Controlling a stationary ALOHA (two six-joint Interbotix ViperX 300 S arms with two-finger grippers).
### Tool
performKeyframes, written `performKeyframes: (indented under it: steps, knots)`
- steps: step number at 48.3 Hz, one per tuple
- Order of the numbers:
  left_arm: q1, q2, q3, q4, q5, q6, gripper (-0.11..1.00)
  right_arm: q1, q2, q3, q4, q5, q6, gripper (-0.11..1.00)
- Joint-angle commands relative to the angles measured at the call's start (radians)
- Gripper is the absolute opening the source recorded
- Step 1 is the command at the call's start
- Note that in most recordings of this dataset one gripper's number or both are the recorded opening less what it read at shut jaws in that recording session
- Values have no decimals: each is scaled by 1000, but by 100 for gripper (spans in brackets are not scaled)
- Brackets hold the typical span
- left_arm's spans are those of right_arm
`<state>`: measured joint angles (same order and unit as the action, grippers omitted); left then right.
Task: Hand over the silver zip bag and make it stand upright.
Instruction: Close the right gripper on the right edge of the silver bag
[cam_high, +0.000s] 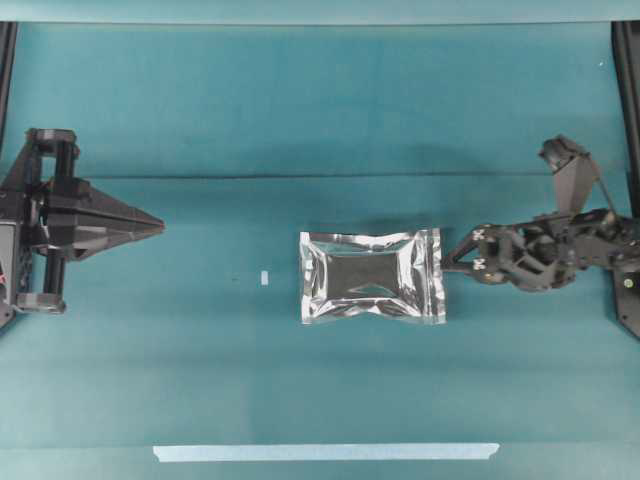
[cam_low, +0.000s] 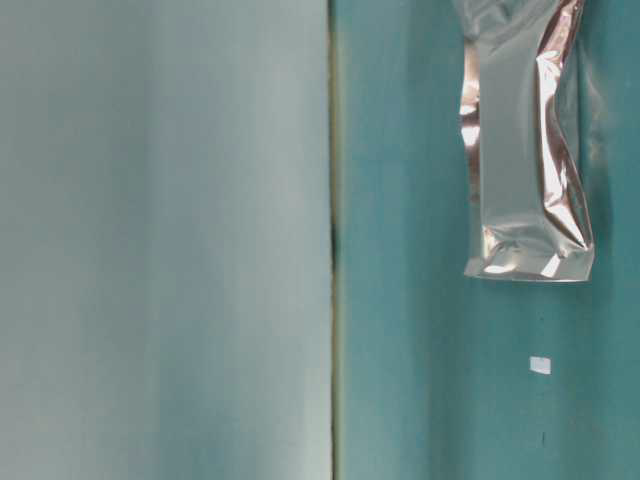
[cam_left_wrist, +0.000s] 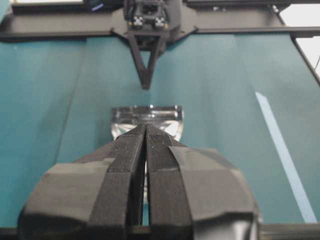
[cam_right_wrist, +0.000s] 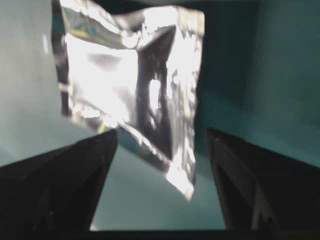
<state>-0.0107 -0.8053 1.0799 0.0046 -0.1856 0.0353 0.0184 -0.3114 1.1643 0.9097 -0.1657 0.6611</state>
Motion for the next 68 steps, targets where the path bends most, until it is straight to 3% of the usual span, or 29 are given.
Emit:
performKeyframes:
  steps: [1, 23, 41, 55, 61, 68]
  knots:
    - [2, 3, -20, 3, -5, 0, -1, 12, 46, -28, 5, -23, 21, 85]
    - [2, 3, -15, 3, -5, 0, -1, 61, 221, -75, 5, -138, 60, 85]
    - [-2, 5, -15, 3, -5, -2, -1, 64, 322, -155, -14, -115, 57, 85]
    - [2, 6, -11, 3, -3, 0, -1, 64, 334, -160, -14, -80, 54, 82]
    - [3, 6, -11, 3, -3, 0, -1, 63, 333, -158, -14, -77, 57, 71]
    - [3, 6, -11, 3, -3, 0, -1, 63, 331, -164, -14, -75, 54, 39]
